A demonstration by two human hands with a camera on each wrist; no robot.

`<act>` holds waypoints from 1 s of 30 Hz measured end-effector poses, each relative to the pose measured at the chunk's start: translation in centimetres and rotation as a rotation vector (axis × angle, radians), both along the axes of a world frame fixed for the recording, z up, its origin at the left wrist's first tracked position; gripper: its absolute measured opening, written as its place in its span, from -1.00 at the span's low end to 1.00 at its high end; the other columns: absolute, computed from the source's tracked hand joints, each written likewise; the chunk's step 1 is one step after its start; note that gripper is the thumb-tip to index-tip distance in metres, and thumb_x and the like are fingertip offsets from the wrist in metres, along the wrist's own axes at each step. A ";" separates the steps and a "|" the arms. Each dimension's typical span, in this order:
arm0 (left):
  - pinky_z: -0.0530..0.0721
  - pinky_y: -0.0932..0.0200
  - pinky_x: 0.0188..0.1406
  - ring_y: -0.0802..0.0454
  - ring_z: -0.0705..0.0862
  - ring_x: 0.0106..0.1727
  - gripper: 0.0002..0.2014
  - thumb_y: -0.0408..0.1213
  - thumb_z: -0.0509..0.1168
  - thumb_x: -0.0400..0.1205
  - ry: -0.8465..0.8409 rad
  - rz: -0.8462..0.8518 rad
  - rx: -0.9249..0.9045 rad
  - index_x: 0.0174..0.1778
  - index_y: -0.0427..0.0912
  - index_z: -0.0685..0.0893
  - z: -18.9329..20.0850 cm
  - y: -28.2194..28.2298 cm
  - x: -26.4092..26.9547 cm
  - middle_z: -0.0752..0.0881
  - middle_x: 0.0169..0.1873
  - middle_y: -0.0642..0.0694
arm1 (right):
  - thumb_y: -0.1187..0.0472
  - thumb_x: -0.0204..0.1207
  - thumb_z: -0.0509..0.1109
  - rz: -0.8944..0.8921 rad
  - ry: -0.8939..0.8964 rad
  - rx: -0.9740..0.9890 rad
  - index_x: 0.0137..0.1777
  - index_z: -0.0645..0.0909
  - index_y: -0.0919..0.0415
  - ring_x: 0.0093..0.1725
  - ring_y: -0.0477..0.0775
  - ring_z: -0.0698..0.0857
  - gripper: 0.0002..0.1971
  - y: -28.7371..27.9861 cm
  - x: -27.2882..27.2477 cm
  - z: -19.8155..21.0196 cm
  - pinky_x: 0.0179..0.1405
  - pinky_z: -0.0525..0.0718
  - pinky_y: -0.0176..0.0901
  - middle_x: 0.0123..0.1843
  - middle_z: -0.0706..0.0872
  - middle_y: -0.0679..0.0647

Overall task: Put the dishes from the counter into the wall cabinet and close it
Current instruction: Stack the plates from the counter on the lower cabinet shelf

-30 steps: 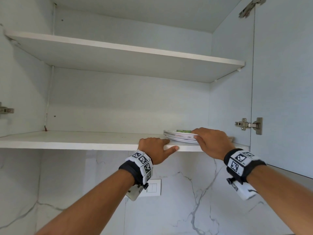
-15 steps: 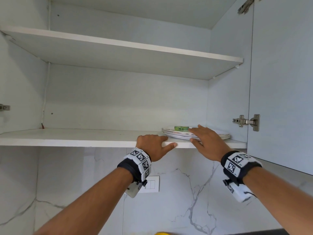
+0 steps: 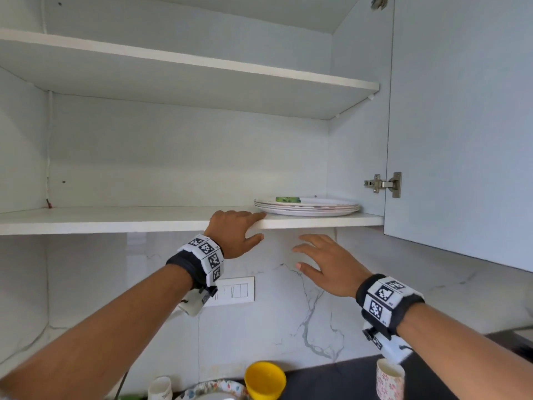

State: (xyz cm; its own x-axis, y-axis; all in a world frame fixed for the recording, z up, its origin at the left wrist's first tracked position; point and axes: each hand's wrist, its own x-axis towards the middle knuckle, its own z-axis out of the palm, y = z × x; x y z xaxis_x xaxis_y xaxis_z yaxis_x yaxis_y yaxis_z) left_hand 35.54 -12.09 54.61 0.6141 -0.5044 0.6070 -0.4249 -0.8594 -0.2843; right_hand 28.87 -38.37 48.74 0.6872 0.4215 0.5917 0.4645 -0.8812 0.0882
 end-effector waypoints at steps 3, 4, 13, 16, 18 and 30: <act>0.21 -0.19 0.56 -0.13 0.33 0.61 -0.31 0.23 0.08 0.59 -0.059 -0.076 -0.047 0.66 0.12 0.23 -2.4 1.1 -1.6 0.37 0.62 -0.10 | -0.29 0.64 0.02 -0.010 0.116 0.005 0.50 0.50 -0.02 0.46 -0.04 0.39 -0.43 0.7 -1.2 -2.5 0.45 0.42 -0.13 0.49 0.50 -0.07; 0.11 -0.24 0.62 -0.13 0.23 0.67 -0.32 0.19 0.14 0.61 -0.081 -0.104 -0.072 0.66 0.10 0.24 -3.4 1.4 -2.1 0.29 0.66 -0.12 | -0.22 0.68 0.08 -0.008 0.143 0.003 0.50 0.50 -0.03 0.43 -0.05 0.41 -0.50 1.0 -1.3 -3.4 0.42 0.44 -0.14 0.46 0.52 -0.09; 0.41 -0.18 0.47 -0.10 0.31 0.61 -0.31 0.14 0.26 0.58 0.380 0.010 -0.195 0.64 0.15 0.25 -22.6 9.1 -9.0 0.33 0.63 -0.06 | -0.11 0.71 0.13 0.071 0.443 -0.002 0.42 0.54 -0.14 0.36 -0.01 0.48 -0.65 7.9 -3.8 -16.2 0.24 0.50 -0.07 0.34 0.61 -0.14; 0.42 -0.18 0.47 -0.13 0.35 0.59 -0.32 0.16 0.26 0.52 0.546 0.160 -0.203 0.60 0.21 0.29 -30.7 13.4 -11.9 0.38 0.59 -0.01 | -0.09 0.68 0.20 0.145 0.534 -0.038 0.39 0.58 -0.10 0.38 0.05 0.53 -0.66 10.6 -5.0 -21.3 0.26 0.42 -0.15 0.35 0.65 -0.08; 0.37 -0.16 0.51 -0.13 0.31 0.61 -0.31 0.18 0.24 0.54 0.666 0.280 -0.192 0.62 0.17 0.28 -34.9 16.4 -13.8 0.34 0.61 -0.02 | -0.13 0.67 0.21 0.152 0.613 -0.030 0.41 0.57 -0.11 0.43 0.03 0.50 -0.64 12.4 -5.7 -24.5 0.30 0.41 -0.15 0.41 0.62 -0.09; 0.33 -0.07 0.58 -0.14 0.26 0.64 -0.26 0.11 0.28 0.59 0.962 0.516 -0.137 0.67 -0.05 0.23 -45.3 28.9 -14.9 0.27 0.65 -0.11 | -0.03 0.63 0.26 -0.161 0.936 0.031 0.70 0.16 0.12 0.55 0.18 0.42 -0.32 18.6 -7.1 -39.1 0.50 0.44 0.05 0.61 0.39 0.13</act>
